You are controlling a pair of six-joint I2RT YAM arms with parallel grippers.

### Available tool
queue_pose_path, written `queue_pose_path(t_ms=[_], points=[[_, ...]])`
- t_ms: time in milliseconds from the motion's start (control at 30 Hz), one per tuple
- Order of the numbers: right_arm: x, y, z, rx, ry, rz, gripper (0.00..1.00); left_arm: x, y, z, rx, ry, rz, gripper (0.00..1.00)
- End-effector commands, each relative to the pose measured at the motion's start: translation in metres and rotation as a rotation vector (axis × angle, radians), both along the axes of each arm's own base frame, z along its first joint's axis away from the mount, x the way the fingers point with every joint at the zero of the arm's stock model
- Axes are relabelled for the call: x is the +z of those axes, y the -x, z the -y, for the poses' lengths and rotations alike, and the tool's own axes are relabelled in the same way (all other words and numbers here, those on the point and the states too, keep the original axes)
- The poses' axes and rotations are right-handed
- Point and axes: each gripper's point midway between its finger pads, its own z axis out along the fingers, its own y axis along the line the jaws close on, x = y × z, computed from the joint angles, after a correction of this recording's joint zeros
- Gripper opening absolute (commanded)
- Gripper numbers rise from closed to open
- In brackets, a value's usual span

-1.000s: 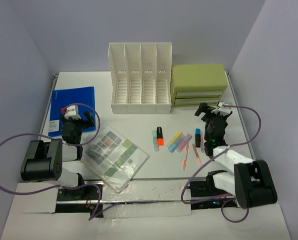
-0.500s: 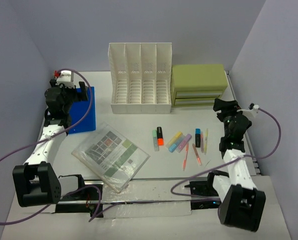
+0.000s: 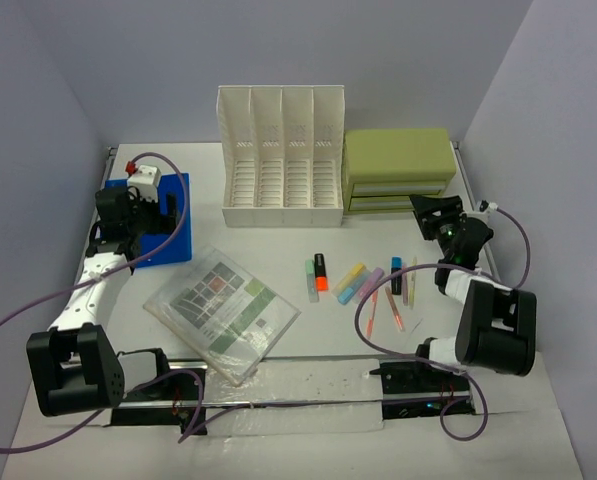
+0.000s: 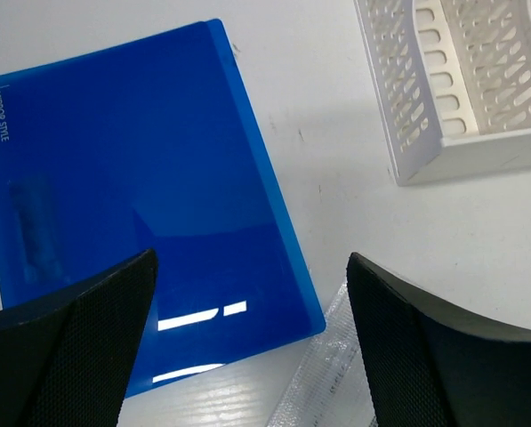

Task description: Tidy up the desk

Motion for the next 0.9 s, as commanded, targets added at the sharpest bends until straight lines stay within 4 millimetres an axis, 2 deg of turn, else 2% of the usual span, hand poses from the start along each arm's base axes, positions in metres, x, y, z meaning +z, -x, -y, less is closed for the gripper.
queue_pose_path(t_ms=[0,167,267,433,667,867], points=[[0.039,-0.024,0.005,0.014,-0.012,0.144,0.68,0.002,-0.003,-0.001,-0.009,0.0,-0.03,0.9],[0.036,-0.046,0.011,0.017,-0.022,0.158,0.65,0.001,-0.003,-0.005,0.006,-0.009,-0.018,0.88],[0.036,-0.053,0.013,0.017,-0.024,0.159,0.64,0.009,-0.001,-0.004,0.002,-0.013,0.02,0.88],[0.025,-0.066,0.015,0.019,-0.066,0.135,0.63,0.016,0.0,-0.004,0.003,-0.02,0.05,0.88],[0.007,-0.068,0.018,-0.004,-0.092,0.103,0.61,0.014,-0.001,-0.005,0.006,-0.021,0.041,0.88],[0.003,-0.072,0.02,-0.003,-0.094,0.108,0.61,0.012,0.0,-0.003,-0.006,-0.02,0.042,0.88]])
